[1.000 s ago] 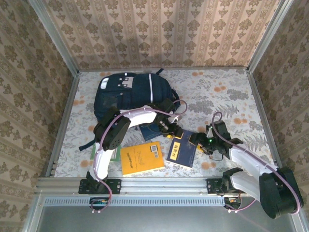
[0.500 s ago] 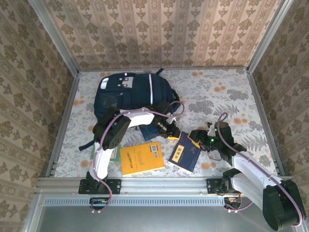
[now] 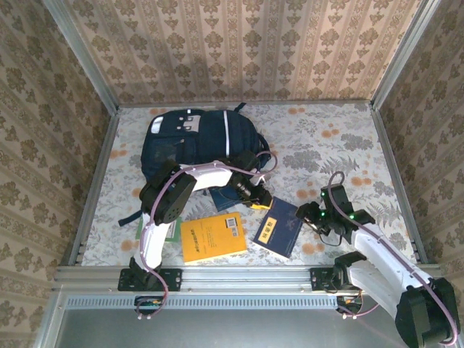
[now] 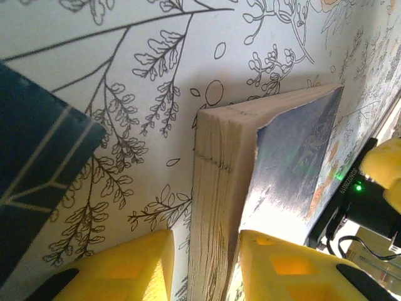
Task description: Pack books, pencil case, and school supplies into a backpack
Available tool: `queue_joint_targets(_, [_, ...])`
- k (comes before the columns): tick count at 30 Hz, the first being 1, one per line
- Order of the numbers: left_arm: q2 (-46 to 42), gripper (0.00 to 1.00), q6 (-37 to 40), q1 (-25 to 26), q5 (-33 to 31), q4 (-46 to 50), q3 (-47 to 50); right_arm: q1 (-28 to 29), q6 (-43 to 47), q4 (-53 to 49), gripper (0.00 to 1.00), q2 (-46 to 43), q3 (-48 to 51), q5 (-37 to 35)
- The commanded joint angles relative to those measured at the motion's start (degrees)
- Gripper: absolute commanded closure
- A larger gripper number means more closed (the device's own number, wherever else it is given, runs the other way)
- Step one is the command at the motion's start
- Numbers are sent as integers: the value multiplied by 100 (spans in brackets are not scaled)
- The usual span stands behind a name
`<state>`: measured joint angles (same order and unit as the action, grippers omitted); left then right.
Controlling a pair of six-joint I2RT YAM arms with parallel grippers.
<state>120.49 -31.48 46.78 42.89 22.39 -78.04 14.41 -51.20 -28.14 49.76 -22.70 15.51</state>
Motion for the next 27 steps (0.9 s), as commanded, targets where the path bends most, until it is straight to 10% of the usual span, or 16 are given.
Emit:
queue_joint_targets(1, [-115, 65, 228, 0, -39, 321, -184, 2, 61, -158, 61, 276, 188, 258])
queue_joint_targets(11, [194, 59, 379, 331, 193, 619, -723, 82, -43, 1061, 72, 1157, 388, 612])
queue_joint_targets(23, [167, 100, 448, 384, 335, 542, -844, 70, -19, 1199, 72, 1107, 371, 609])
queue_joint_targets(27, [-312, 100, 507, 185, 408, 517, -754, 37, 239, 661, 49, 520, 262, 340])
